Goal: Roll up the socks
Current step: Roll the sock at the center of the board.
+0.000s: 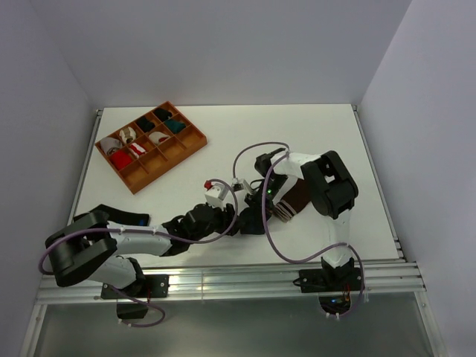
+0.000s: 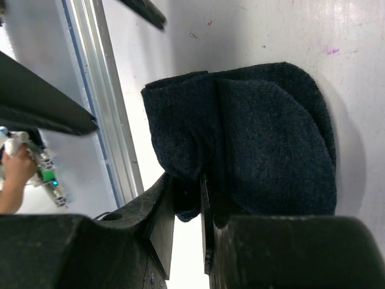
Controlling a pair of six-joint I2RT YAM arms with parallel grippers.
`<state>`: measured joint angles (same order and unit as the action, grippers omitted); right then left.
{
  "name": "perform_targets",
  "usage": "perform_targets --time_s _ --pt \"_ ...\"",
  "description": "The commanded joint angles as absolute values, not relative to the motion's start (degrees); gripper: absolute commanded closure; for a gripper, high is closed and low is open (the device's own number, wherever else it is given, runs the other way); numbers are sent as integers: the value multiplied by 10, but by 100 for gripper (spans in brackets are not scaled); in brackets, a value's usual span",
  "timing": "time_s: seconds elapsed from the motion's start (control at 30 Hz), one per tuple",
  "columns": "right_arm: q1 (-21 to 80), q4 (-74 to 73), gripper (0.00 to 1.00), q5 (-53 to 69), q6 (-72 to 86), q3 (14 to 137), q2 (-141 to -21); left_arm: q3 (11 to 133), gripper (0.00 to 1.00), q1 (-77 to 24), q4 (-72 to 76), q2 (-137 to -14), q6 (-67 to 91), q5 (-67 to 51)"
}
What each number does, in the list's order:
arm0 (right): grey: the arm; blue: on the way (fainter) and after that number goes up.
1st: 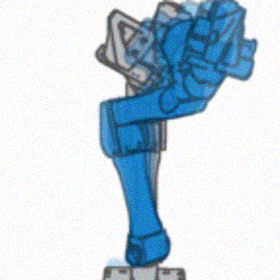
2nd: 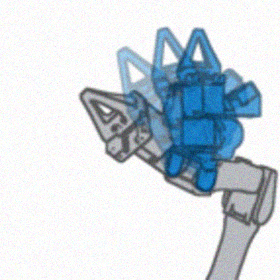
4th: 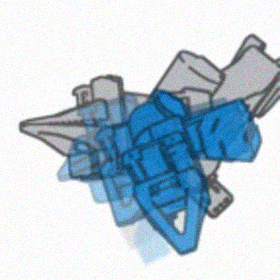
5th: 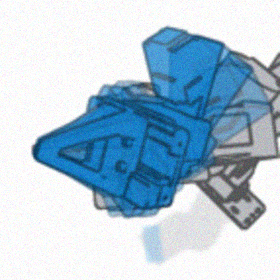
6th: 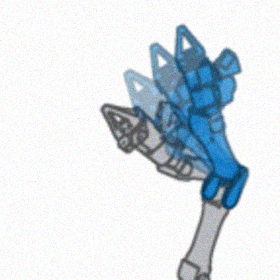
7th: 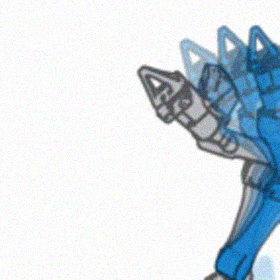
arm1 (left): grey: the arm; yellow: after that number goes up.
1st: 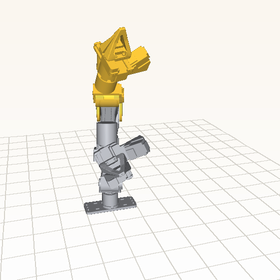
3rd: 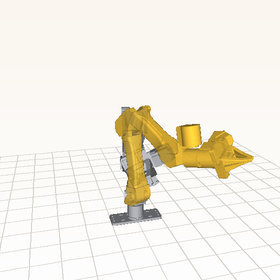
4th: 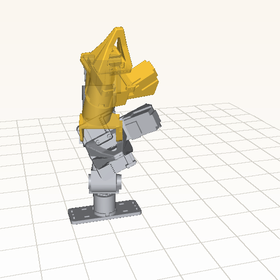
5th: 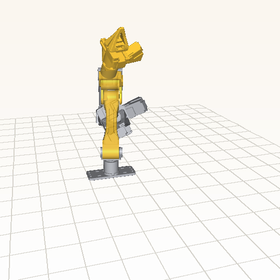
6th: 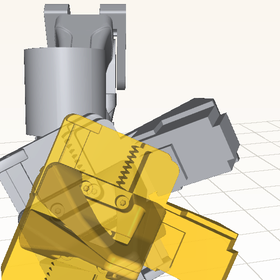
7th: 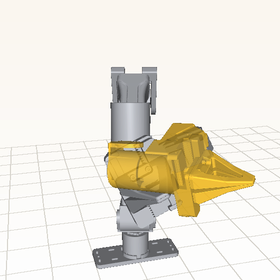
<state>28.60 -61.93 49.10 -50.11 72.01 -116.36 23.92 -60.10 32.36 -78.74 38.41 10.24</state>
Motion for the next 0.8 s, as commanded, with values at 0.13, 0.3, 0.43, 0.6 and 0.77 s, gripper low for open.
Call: perform_targets --time_s 0.13,0.3,0.43,0.6,0.77 --pt "281 -629 80 436 -504 744 -1216 294 41 -599 403 -862 300 5" --pt "280 -626 80 434 -497 745 -1217 301 41 -589 420 -900 304 -55" --pt "279 -630 80 438 -498 746 -1219 300 43 -576 428 -924 309 -69" --pt "276 -629 80 437 -497 747 -1223 290 43 -555 447 -942 316 -93" --pt "273 -633 80 439 -497 751 -1226 298 46 -548 450 -970 321 -117"
